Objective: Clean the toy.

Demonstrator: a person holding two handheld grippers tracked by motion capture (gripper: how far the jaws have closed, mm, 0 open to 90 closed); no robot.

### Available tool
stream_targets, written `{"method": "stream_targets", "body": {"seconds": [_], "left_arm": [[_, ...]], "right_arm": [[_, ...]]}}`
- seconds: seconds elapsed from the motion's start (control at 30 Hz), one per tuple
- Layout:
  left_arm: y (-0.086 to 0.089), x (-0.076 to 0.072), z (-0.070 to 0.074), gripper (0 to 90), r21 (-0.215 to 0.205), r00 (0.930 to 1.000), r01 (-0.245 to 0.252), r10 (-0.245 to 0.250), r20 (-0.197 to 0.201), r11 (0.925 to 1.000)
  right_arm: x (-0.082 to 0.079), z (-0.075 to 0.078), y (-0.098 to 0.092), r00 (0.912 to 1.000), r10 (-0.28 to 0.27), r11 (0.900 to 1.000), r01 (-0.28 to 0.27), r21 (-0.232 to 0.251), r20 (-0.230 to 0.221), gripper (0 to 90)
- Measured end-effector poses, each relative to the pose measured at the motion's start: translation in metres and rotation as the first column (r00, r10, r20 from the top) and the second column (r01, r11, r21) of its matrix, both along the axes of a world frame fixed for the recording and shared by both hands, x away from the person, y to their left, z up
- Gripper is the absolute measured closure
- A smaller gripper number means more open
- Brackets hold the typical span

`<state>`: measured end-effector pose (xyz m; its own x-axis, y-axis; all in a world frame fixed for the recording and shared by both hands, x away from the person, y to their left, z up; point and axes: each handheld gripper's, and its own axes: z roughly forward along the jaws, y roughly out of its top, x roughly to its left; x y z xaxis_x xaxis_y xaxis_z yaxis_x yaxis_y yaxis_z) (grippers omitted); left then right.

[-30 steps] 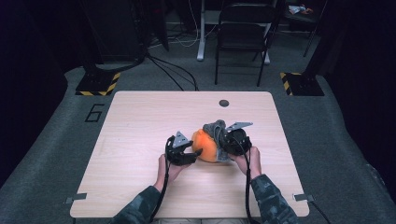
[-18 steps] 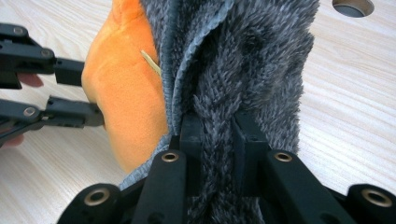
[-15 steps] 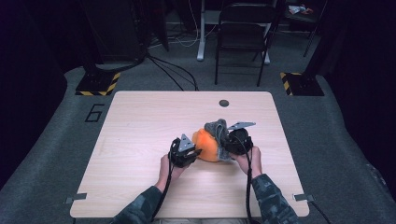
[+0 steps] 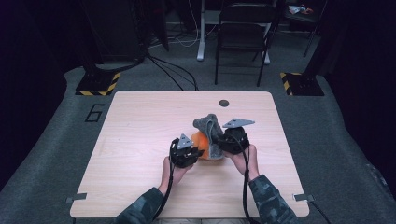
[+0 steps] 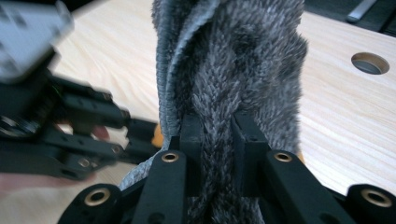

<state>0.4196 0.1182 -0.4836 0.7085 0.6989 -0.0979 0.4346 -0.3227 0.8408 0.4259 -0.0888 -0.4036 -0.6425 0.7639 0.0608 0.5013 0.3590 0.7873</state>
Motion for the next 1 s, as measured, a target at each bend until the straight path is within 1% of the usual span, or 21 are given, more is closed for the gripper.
{"method": "stream_targets", "body": {"seconds": [0.07,0.1,0.17,0.2,0.23,0.27,0.33,0.37,0.43,0.5,0.57,0.6,0.67,0.73,0.8,0.83,0.87,0.93,1.0], "left_arm": [[0.000,0.001,-0.002,75.8,0.008,1.0000,-0.001,0.001,0.009,1.0000],[-0.001,0.001,-0.003,75.7,0.015,0.9999,-0.001,0.001,0.013,0.9999],[0.001,0.002,-0.005,75.6,0.016,0.9999,-0.002,0.002,0.016,0.9999],[0.001,0.002,-0.005,75.5,0.011,1.0000,-0.002,0.002,0.004,0.9999],[0.002,0.003,-0.005,75.4,0.015,0.9999,-0.003,0.003,0.013,0.9999],[0.003,0.003,-0.005,75.3,0.016,0.9999,-0.003,0.003,0.011,0.9999],[0.002,0.004,-0.006,75.3,0.013,0.9999,-0.004,0.004,0.009,0.9999],[0.002,0.004,-0.006,75.3,0.009,1.0000,-0.006,0.006,0.007,0.9999],[0.003,0.004,-0.007,75.3,0.012,1.0000,-0.003,0.003,0.006,0.9999],[0.004,0.005,-0.007,75.1,0.012,1.0000,0.001,-0.001,0.006,0.9999],[0.004,0.005,-0.007,74.9,0.013,1.0000,0.006,-0.006,0.001,0.9999],[0.003,0.005,-0.007,74.8,0.011,1.0000,0.002,-0.002,0.007,0.9999],[0.003,0.005,-0.007,74.8,0.010,1.0000,0.003,-0.003,0.006,0.9999],[0.003,0.005,-0.007,74.8,0.010,1.0000,0.005,-0.005,0.007,0.9999],[0.003,0.006,-0.008,74.8,0.009,1.0000,0.007,-0.007,0.007,0.9999],[0.003,0.006,-0.008,74.8,0.006,1.0000,0.005,-0.005,0.005,1.0000],[0.003,0.006,-0.008,74.7,0.005,1.0000,0.007,-0.007,0.003,1.0000],[0.003,0.006,-0.008,74.5,-0.001,1.0000,0.005,-0.005,0.000,1.0000],[0.004,0.006,-0.008,74.4,-0.003,1.0000,0.006,-0.006,0.002,1.0000]], "right_arm": [[0.001,-0.009,0.006,0.9997,-0.010,0.998,0.011,-0.065,0.021,76.3],[0.002,-0.012,0.006,0.9998,-0.016,0.997,0.017,-0.071,0.013,76.2],[0.005,-0.014,0.004,0.9995,-0.027,0.996,0.028,-0.080,0.017,76.2],[0.006,-0.015,0.002,0.9994,-0.029,0.996,0.031,-0.084,0.016,76.1],[0.007,-0.015,0.000,0.9992,-0.040,0.996,0.041,-0.081,0.007,76.1],[0.009,-0.017,-0.002,0.9989,-0.045,0.995,0.046,-0.087,0.012,76.1],[0.011,-0.019,-0.006,0.9978,-0.066,0.994,0.065,-0.088,-0.008,76.1],[0.013,-0.021,-0.009,0.9973,-0.073,0.994,0.072,-0.087,-0.009,76.0],[0.017,-0.025,-0.016,0.9961,-0.084,0.993,0.082,-0.087,-0.026,75.9],[0.020,-0.029,-0.022,0.9925,-0.108,0.992,0.103,-0.074,-0.057,75.9],[0.023,-0.034,-0.027,0.9896,-0.124,0.991,0.119,-0.065,-0.074,75.9],[0.025,-0.036,-0.029,0.9899,-0.121,0.991,0.116,-0.072,-0.073,75.8],[0.026,-0.038,-0.031,0.9868,-0.137,0.989,0.130,-0.075,-0.087,75.8],[0.027,-0.041,-0.034,0.9854,-0.148,0.986,0.140,-0.096,-0.084,75.7],[0.030,-0.046,-0.038,0.9819,-0.162,0.983,0.153,-0.098,-0.097,75.7],[0.030,-0.049,-0.039,0.9786,-0.173,0.981,0.162,-0.103,-0.111,75.8],[0.032,-0.052,-0.041,0.9779,-0.176,0.981,0.164,-0.107,-0.113,75.7],[0.034,-0.058,-0.044,0.9716,-0.197,0.976,0.182,-0.123,-0.130,75.8],[0.037,-0.064,-0.048,0.9669,-0.206,0.974,0.187,-0.131,-0.151,75.8]]}}
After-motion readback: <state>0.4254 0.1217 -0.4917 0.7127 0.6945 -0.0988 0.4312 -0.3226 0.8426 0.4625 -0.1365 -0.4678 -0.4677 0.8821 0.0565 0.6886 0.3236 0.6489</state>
